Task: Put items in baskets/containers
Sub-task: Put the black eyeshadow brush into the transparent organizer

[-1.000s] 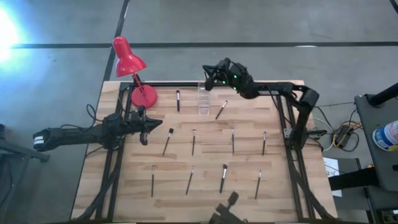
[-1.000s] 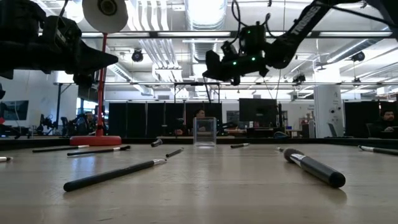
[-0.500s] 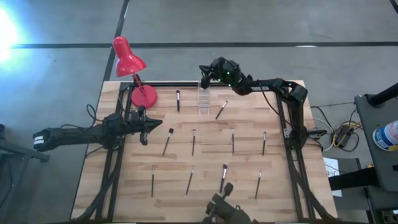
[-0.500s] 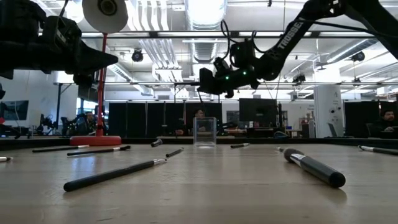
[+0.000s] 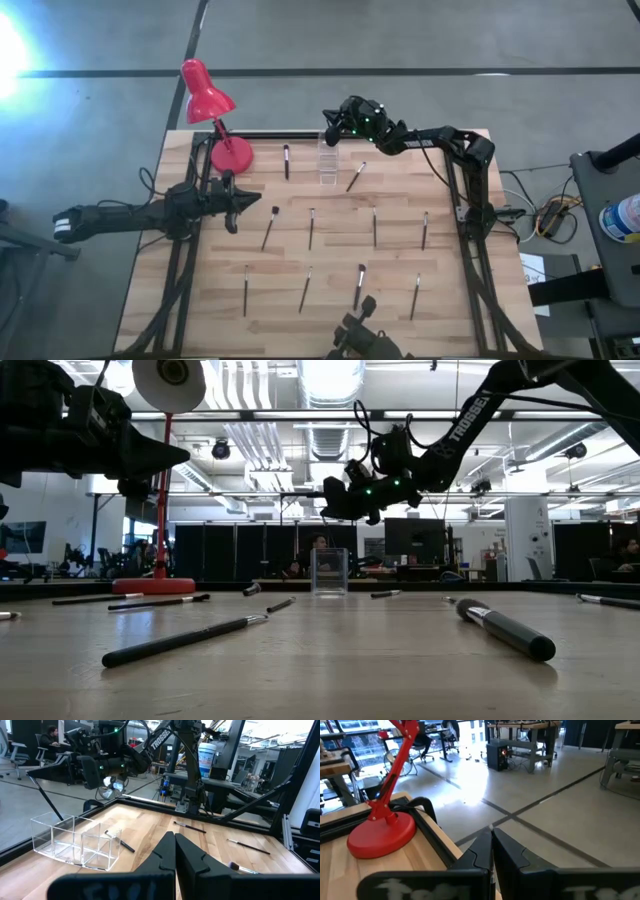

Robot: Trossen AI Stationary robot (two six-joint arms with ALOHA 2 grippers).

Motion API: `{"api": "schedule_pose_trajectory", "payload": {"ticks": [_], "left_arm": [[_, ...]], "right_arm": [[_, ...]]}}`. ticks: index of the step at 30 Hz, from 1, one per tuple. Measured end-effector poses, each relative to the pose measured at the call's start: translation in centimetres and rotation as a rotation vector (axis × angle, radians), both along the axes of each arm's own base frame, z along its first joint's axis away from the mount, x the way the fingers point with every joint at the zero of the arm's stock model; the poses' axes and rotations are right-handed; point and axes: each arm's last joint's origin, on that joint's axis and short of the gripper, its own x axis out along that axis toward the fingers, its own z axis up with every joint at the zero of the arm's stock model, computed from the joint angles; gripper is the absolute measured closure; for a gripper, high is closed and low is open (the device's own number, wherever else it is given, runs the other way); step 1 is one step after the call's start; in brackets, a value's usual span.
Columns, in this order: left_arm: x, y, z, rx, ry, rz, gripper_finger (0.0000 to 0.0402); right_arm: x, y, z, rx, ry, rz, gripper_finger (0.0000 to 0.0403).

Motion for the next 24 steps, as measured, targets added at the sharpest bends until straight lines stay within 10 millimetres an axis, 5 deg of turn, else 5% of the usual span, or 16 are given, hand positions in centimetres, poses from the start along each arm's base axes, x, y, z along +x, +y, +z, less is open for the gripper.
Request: {"api": "schedule_pose_trajectory", "payload": {"ticks": [24], "left_arm": [[0.0,0.0,0.0,0.000,-0.003,0.000,0.0401]], "right_arm": [[-0.3,0.2,-1.2,0.051,0.059,-0.002,0.0394]]}}
